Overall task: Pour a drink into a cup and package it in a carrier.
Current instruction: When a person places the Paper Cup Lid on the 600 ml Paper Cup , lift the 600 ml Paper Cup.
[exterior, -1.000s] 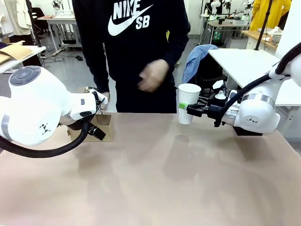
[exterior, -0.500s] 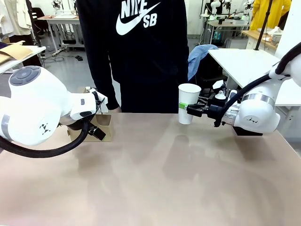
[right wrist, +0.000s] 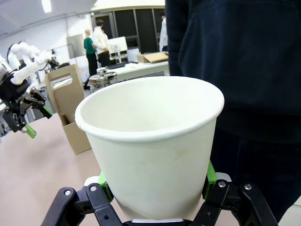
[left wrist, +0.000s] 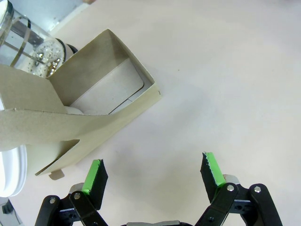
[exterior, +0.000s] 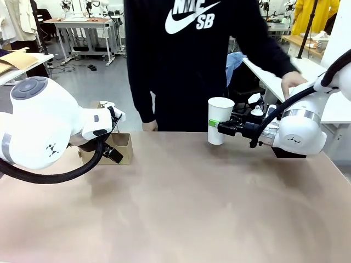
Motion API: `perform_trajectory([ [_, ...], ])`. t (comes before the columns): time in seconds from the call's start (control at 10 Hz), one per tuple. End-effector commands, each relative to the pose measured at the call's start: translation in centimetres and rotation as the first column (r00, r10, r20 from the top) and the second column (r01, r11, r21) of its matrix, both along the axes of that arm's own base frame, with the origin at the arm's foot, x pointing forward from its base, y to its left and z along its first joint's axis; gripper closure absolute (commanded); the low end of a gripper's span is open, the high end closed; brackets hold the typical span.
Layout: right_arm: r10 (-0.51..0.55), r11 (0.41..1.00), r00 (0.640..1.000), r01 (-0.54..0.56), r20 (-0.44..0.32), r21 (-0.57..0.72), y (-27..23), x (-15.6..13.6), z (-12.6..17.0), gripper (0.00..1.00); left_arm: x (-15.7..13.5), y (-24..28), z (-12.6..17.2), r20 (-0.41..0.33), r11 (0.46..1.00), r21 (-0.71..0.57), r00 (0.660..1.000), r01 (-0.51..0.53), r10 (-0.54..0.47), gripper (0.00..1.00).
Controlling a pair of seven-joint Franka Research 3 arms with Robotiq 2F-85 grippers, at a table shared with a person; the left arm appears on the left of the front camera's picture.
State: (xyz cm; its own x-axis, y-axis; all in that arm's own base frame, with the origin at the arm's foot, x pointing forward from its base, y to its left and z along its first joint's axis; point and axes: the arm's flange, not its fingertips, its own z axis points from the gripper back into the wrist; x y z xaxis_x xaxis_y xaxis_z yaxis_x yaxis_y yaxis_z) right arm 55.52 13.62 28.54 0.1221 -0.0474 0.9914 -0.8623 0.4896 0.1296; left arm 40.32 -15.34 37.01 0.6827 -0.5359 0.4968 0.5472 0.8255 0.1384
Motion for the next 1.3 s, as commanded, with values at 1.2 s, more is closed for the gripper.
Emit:
perform_trajectory([
  [1.2,-0.005,1.0,1.0,0.005,0.002,0.001,0.24,-0.02,0.4,0.19,0.02,0.1,0.03,0.0,1.0,-0.003,1.0,-0.002,0.002,0.0],
])
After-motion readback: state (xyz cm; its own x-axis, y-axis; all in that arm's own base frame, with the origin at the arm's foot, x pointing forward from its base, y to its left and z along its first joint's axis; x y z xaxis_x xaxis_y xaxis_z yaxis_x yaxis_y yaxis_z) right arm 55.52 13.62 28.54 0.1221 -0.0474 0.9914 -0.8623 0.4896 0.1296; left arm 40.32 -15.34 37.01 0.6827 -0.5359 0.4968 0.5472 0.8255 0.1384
